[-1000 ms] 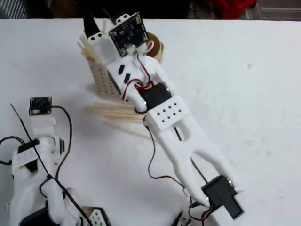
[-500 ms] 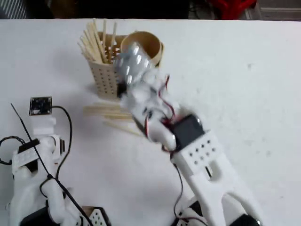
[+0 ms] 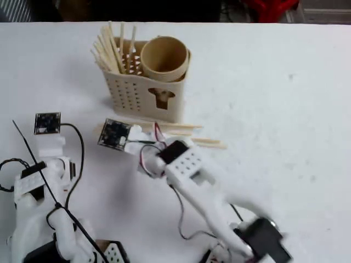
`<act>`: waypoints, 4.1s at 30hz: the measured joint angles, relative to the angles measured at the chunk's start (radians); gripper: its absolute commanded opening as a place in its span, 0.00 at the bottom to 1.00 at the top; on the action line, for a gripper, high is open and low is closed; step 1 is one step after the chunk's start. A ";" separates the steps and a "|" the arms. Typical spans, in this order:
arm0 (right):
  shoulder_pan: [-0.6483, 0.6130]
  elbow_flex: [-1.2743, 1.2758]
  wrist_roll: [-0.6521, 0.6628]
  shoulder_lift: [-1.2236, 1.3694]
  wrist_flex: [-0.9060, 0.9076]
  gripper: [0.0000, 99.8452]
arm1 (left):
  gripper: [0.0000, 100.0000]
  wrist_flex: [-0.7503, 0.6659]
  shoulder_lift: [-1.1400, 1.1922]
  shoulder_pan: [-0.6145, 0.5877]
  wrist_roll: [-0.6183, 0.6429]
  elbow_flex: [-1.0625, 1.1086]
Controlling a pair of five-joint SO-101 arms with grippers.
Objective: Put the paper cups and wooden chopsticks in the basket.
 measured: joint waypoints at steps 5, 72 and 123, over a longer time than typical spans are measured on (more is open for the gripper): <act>0.003 -0.002 0.000 0.172 -0.103 0.15 | 0.13 0.000 0.000 0.000 0.000 0.000; 0.074 -0.993 -0.334 0.130 -0.327 0.02 | 0.13 0.000 0.000 0.000 0.000 0.000; 0.242 -0.347 0.176 -0.328 0.753 0.02 | 0.13 0.000 0.000 0.000 0.000 0.000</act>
